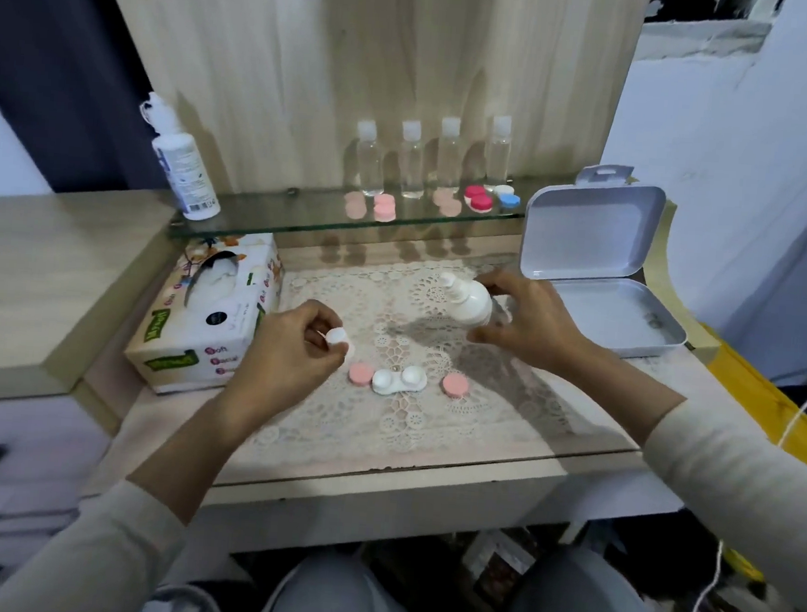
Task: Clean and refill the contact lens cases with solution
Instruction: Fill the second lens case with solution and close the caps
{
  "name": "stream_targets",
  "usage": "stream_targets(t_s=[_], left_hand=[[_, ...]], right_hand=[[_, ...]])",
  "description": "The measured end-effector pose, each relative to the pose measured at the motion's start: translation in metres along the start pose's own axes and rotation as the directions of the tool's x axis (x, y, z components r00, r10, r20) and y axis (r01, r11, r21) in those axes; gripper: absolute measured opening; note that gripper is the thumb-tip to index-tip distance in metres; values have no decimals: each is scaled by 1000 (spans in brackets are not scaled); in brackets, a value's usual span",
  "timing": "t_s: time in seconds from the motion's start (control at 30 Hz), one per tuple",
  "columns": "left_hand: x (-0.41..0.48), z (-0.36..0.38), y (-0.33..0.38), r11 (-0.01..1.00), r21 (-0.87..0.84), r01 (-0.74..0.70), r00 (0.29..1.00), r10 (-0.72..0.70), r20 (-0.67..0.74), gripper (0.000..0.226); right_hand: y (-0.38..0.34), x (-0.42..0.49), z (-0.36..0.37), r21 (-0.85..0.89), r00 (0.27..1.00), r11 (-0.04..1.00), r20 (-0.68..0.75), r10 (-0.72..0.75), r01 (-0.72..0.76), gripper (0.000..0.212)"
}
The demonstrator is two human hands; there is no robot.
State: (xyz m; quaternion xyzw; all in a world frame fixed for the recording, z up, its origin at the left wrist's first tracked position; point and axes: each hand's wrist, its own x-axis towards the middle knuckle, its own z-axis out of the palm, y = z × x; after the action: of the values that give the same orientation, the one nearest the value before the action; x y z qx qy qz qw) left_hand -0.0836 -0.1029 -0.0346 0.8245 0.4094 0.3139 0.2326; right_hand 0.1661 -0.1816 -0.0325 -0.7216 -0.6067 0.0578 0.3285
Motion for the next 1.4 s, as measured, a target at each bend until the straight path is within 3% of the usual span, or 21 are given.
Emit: stream_targets(t_s=[0.13,0.37,0.43,0.53,0.63,0.87,1.4], left_hand=[[-18,-9,-19,994,111,13,1000,-15,9,18],[-30,-4,-35,993,116,33,999,-36,28,27],[-31,-1,-38,984,173,-42,999,41,9,37],[-30,3,-33,902,328,-281,954,300,-7,39],[-28,17,-21,866,293,-406,912,401,80,35],[-31,46,-19,959,170,-226,974,218,66,45],[-29,50,-25,961,196,-195,979,202,-15,28]], right_hand=[[-2,-1,11,-65,994,992,4,-106,106,55],[2,2,28,-184,972,954,34,-233,235,55],[4,3,32,-202,966,944,46,-256,260,55],[5,3,35,-283,956,913,64,-286,293,56],[3,2,33,-337,946,884,78,-316,323,57],[4,3,34,-371,908,830,122,-401,417,58],[-4,10,37,-450,805,701,69,-590,553,63]])
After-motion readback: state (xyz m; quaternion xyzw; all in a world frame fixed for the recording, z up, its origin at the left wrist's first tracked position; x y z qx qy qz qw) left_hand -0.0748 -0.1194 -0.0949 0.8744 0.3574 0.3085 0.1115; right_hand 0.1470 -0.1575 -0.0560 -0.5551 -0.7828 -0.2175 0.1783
